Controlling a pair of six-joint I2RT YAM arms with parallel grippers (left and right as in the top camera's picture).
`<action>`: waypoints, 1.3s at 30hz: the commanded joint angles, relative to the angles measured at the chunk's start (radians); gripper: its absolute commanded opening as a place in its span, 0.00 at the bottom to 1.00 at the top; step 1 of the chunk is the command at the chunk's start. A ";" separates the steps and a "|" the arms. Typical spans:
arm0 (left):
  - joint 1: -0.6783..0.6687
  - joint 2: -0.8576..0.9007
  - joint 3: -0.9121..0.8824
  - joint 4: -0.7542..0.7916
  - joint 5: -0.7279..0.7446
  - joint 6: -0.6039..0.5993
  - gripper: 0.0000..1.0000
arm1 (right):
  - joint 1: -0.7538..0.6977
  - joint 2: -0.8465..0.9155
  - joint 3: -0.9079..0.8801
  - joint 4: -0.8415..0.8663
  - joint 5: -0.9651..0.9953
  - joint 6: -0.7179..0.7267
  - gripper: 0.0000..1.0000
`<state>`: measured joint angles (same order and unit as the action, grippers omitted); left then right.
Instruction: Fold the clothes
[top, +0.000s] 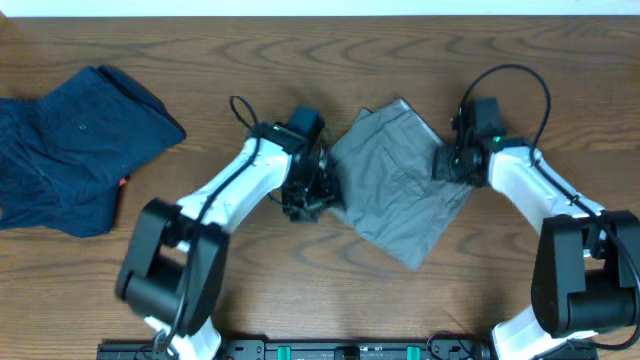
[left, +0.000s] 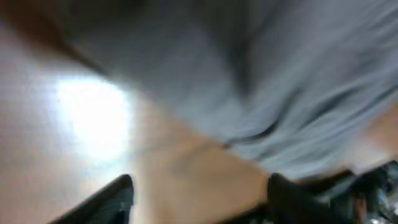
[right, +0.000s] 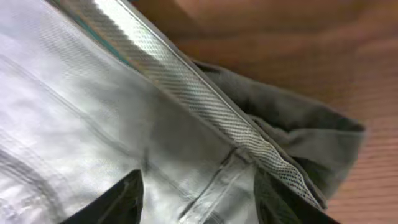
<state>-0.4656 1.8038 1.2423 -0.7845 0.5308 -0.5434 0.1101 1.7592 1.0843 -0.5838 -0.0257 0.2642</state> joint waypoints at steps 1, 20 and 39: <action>0.026 -0.058 0.010 0.102 -0.197 0.063 0.85 | 0.010 -0.007 0.119 -0.087 -0.010 -0.037 0.58; 0.082 0.218 0.009 0.524 0.111 0.367 0.98 | 0.042 -0.064 0.190 -0.403 -0.083 0.009 0.67; 0.010 0.229 0.010 0.435 0.349 0.348 0.95 | -0.024 -0.061 0.146 -0.408 0.070 0.019 0.78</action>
<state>-0.4637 2.0537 1.2530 -0.3698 1.0115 -0.1837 0.0971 1.7153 1.2438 -0.9894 0.0254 0.2707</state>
